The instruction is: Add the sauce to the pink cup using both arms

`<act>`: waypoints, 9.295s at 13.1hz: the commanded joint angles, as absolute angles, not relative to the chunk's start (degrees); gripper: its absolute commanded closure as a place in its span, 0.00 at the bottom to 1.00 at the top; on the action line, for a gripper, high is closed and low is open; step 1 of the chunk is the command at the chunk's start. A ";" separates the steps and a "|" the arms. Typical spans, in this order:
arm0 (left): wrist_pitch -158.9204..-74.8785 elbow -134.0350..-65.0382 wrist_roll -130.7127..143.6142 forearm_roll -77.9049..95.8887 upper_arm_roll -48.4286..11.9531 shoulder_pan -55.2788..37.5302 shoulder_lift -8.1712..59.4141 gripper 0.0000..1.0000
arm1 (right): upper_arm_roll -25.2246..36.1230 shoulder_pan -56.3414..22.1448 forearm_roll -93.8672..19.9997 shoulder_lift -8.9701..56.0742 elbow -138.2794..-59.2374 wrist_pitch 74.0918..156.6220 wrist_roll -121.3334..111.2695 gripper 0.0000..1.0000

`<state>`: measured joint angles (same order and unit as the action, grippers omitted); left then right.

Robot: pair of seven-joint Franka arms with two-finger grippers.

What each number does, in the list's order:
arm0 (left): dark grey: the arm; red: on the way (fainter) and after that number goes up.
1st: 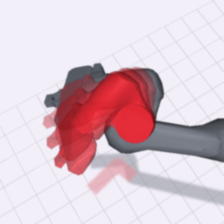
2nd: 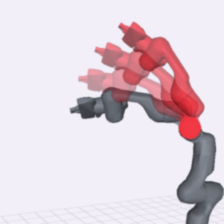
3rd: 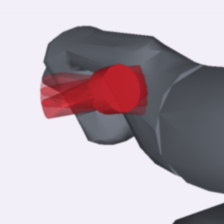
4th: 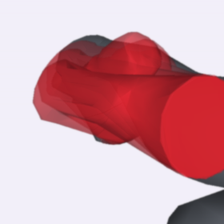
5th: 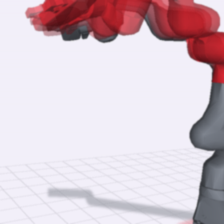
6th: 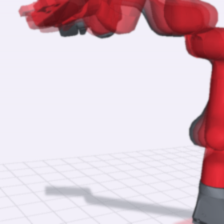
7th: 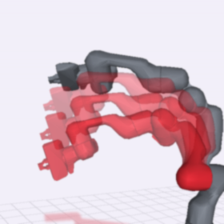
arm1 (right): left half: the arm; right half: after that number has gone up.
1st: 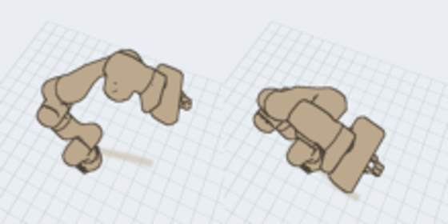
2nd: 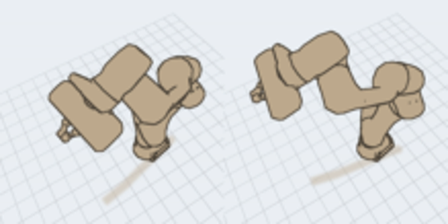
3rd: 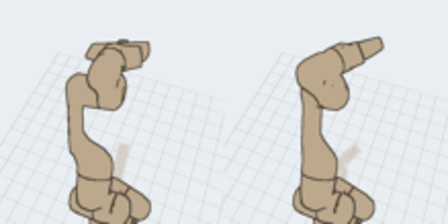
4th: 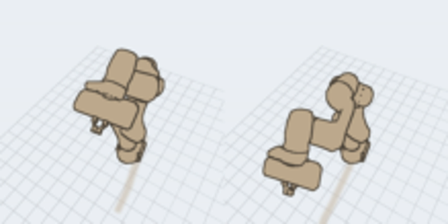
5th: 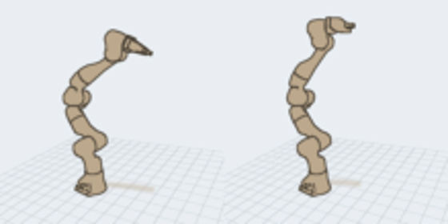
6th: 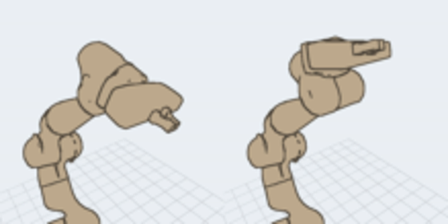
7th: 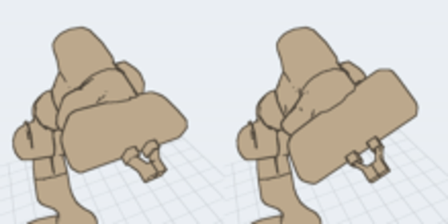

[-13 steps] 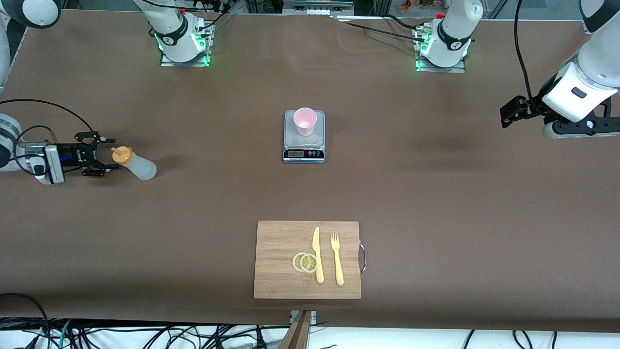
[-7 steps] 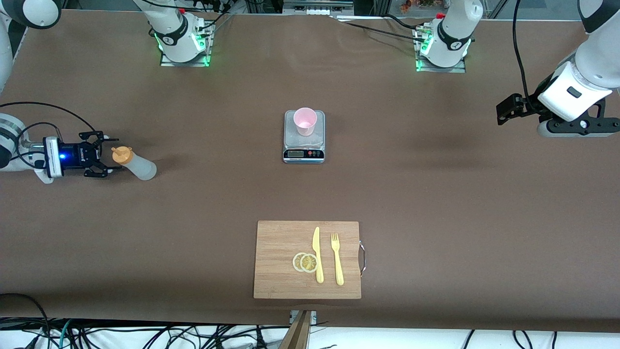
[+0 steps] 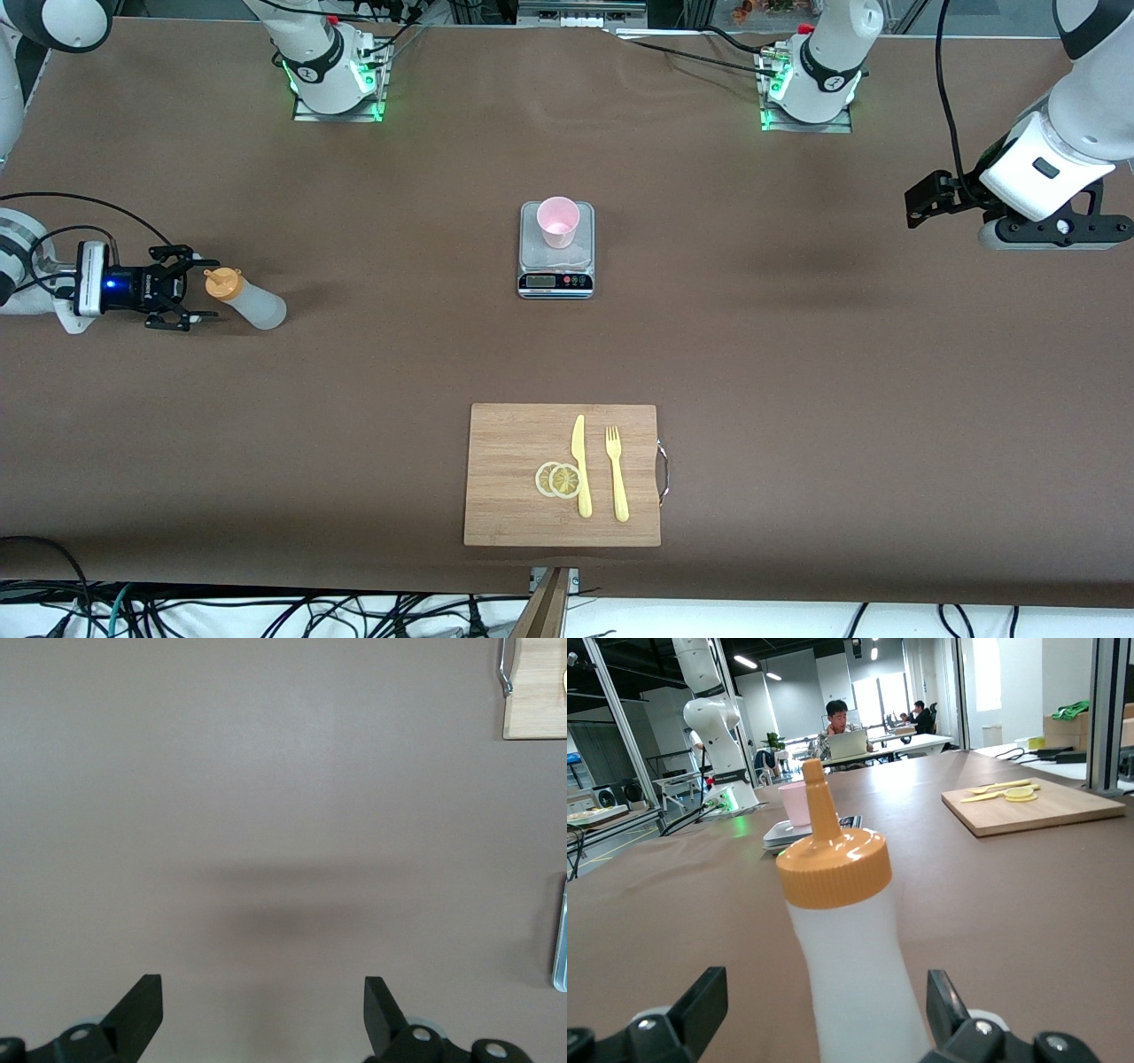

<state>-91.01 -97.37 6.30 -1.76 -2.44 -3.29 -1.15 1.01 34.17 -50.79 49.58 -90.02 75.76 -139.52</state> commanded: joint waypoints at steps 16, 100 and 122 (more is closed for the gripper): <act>-90.18 -97.47 5.01 -0.79 -2.29 -3.16 -1.58 0.00 | 0.26 28.30 -56.08 54.67 -88.94 78.57 -142.64 0.01; -89.47 -97.56 4.75 -0.79 -1.93 -2.28 -1.23 0.00 | 0.44 -38.67 -6.07 28.83 -94.04 100.20 -61.01 1.00; -89.47 -97.56 4.66 -0.79 -1.85 -2.29 -1.23 0.00 | 0.35 -42.18 0.87 28.56 -92.37 94.66 -56.16 1.00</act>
<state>-89.97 -97.52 6.28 -1.76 -1.87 -2.77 -0.96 0.11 -41.19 -0.64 30.16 -92.06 95.92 -57.14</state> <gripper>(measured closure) 0.000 0.692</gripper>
